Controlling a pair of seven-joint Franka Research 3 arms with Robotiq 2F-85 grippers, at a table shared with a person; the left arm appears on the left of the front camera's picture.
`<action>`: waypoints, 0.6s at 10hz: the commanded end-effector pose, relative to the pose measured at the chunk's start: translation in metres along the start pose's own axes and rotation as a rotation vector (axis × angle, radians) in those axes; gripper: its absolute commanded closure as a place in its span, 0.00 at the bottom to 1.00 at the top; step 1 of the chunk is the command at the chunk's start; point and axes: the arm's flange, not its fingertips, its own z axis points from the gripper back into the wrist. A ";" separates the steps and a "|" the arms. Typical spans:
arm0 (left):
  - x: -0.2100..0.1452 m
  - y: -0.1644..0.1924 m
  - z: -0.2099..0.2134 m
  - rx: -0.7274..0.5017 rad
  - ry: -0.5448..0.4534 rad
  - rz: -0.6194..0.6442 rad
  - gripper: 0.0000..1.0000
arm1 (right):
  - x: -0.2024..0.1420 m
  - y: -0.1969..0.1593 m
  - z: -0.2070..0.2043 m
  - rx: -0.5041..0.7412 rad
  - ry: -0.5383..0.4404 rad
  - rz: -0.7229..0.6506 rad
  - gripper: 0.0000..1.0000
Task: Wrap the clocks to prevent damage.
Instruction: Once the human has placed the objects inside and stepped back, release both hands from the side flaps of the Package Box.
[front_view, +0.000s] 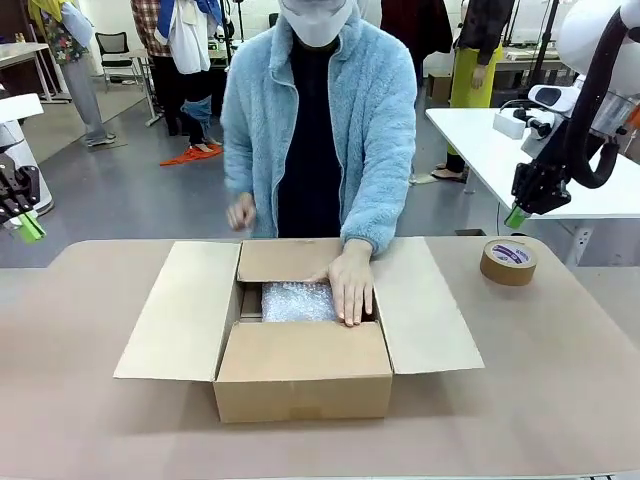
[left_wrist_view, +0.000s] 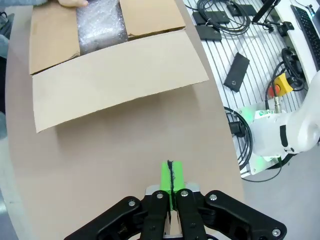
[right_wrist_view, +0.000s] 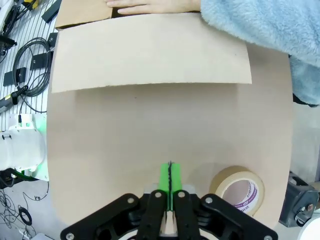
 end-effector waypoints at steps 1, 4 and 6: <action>-0.004 0.002 0.000 -0.013 -0.008 -0.025 1.00 | -0.001 0.000 0.001 -0.002 -0.001 0.005 0.99; -0.004 0.002 0.000 -0.013 -0.008 -0.025 1.00 | -0.001 0.000 0.001 -0.002 -0.001 0.005 0.99; -0.004 0.002 0.000 -0.013 -0.008 -0.025 1.00 | -0.001 0.000 0.001 -0.002 -0.001 0.005 0.99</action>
